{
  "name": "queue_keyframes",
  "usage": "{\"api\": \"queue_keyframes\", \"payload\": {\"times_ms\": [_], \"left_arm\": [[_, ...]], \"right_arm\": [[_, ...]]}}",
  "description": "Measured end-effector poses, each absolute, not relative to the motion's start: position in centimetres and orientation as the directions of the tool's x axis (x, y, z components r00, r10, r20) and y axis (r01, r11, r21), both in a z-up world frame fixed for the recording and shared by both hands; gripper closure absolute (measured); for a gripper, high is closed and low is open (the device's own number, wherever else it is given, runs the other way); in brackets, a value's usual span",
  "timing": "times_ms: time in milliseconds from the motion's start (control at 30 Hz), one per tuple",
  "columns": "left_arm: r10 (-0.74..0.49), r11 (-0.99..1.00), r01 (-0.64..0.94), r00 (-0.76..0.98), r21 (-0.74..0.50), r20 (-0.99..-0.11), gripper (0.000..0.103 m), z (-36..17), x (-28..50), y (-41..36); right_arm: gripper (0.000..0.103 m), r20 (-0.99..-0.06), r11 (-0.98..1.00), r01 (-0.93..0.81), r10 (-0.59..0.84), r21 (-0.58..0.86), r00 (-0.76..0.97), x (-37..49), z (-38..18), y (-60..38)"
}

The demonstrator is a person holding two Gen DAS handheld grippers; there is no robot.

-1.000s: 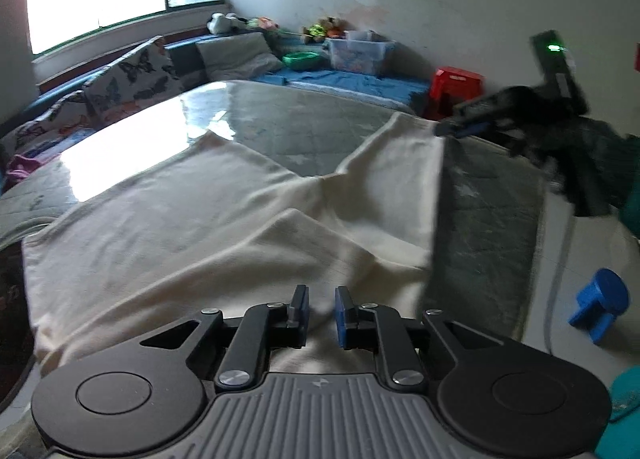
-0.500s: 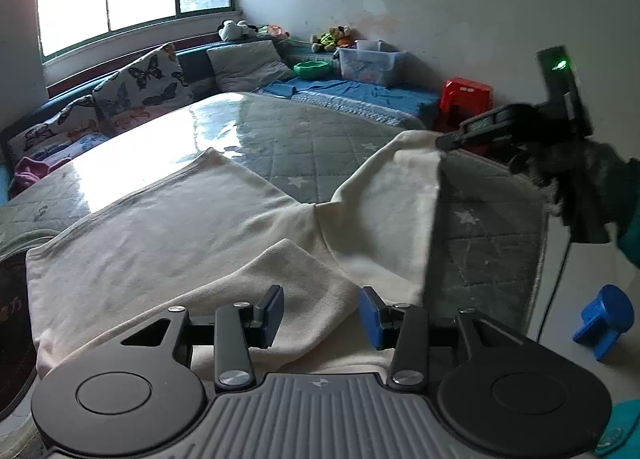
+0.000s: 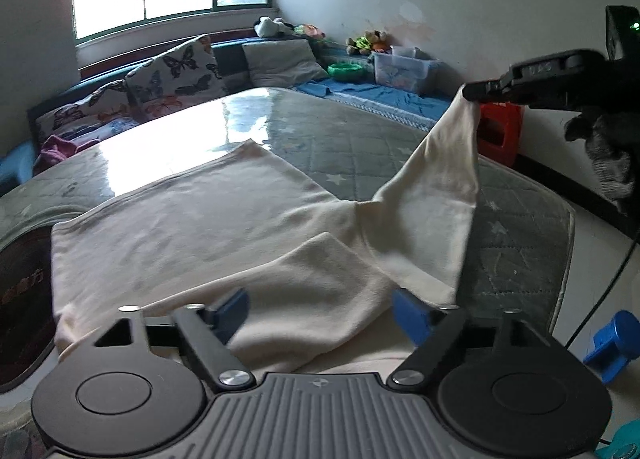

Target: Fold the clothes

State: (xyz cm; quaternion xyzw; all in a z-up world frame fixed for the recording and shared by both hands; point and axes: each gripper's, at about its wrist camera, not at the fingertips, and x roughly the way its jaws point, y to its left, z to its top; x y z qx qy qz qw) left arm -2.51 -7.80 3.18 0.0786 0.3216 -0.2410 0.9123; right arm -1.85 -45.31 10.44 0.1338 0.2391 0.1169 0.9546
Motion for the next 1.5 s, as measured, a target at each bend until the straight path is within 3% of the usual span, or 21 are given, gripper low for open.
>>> {"api": "queue_keyframes", "payload": {"times_ms": [167,367,767,1200,1500], "left_arm": [[-0.379,0.883,0.470,0.707,-0.004,-0.597,0.001,3.9,-3.4,-6.1],[-0.370,0.901,0.433,0.737,-0.025,-0.566,0.000,4.4,-4.2,-3.6],[-0.297,0.941,0.336,0.786,-0.027,-0.542,0.000,4.2,-5.9,0.8],[-0.223,0.969,0.245,0.785,-0.041,-0.578,0.000,3.6,-6.6,2.8],[-0.211,0.971,0.236,0.794,-0.030,-0.571,0.006,3.9,-6.8,1.9]], "right_arm": [[0.099,-0.385,0.911,-0.284,0.388,0.300,0.837,-2.2,12.7,-41.5],[0.099,-0.365,0.863,-0.422,0.501,0.278,0.785,-2.5,15.0,-36.8],[0.099,-0.463,0.713,-0.654,0.683,0.255,0.564,-1.8,13.9,-23.7],[0.095,-0.597,0.570,-0.782,0.728,0.255,0.336,-3.1,9.8,-15.5],[0.083,-0.598,0.619,-0.756,0.694,0.211,0.401,-3.5,11.7,-19.8]]}}
